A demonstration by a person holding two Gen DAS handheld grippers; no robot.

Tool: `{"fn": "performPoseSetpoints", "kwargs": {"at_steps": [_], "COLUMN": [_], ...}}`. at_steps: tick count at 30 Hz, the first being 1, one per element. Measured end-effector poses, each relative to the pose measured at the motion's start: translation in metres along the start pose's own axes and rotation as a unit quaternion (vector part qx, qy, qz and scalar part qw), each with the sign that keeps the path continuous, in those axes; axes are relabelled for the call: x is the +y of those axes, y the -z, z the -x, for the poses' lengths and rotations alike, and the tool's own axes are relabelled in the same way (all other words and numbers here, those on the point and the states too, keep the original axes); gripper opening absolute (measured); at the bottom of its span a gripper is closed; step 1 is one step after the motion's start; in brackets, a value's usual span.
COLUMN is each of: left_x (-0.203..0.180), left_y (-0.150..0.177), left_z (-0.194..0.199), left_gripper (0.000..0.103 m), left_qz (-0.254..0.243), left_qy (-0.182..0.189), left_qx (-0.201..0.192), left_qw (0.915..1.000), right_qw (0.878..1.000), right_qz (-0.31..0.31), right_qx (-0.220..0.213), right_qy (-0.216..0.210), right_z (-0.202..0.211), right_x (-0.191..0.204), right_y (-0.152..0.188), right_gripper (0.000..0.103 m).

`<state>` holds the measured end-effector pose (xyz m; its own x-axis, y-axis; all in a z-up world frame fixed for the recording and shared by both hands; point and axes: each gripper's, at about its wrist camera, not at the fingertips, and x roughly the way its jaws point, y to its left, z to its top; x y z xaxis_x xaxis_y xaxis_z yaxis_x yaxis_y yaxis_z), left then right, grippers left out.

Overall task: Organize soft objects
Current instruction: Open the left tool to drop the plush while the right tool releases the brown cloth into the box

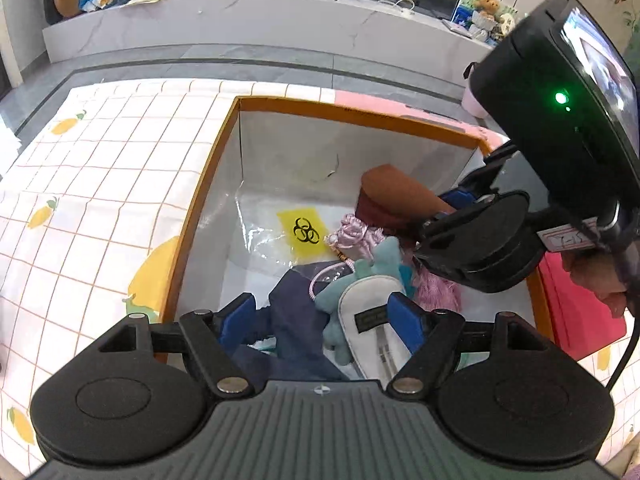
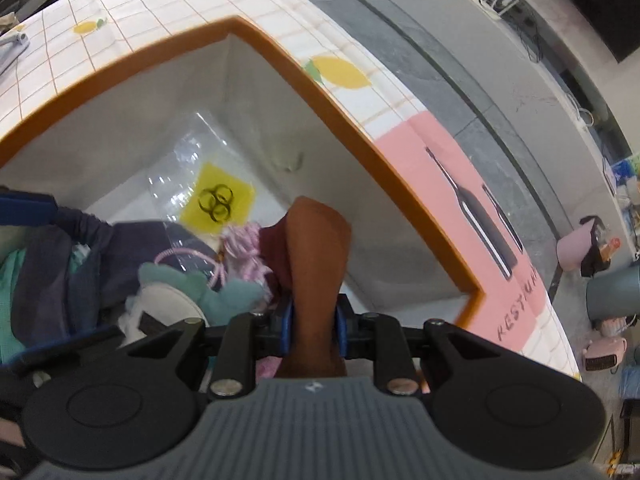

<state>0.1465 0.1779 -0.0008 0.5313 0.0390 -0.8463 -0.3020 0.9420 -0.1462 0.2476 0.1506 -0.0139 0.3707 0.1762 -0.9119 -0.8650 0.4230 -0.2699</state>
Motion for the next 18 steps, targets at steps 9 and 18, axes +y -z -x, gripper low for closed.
{"fn": "performPoseSetpoints", "kwargs": {"at_steps": [9, 18], "left_x": [0.001, -0.010], "left_y": [0.003, 0.007], "left_z": [0.009, 0.015], "left_gripper": [0.088, 0.087], "left_qz": [-0.007, -0.048], "left_qy": [-0.004, -0.048], "left_qx": [-0.009, -0.034], "left_qw": [0.9999, 0.9971], "right_qw": [0.999, 0.998], "right_qz": [0.015, -0.017], "right_qx": [-0.008, -0.031], "right_qy": [0.036, 0.049], "right_z": [0.005, 0.024], "right_x": [0.013, 0.002], "right_y": [0.002, 0.006], "right_gripper": [0.055, 0.088]}}
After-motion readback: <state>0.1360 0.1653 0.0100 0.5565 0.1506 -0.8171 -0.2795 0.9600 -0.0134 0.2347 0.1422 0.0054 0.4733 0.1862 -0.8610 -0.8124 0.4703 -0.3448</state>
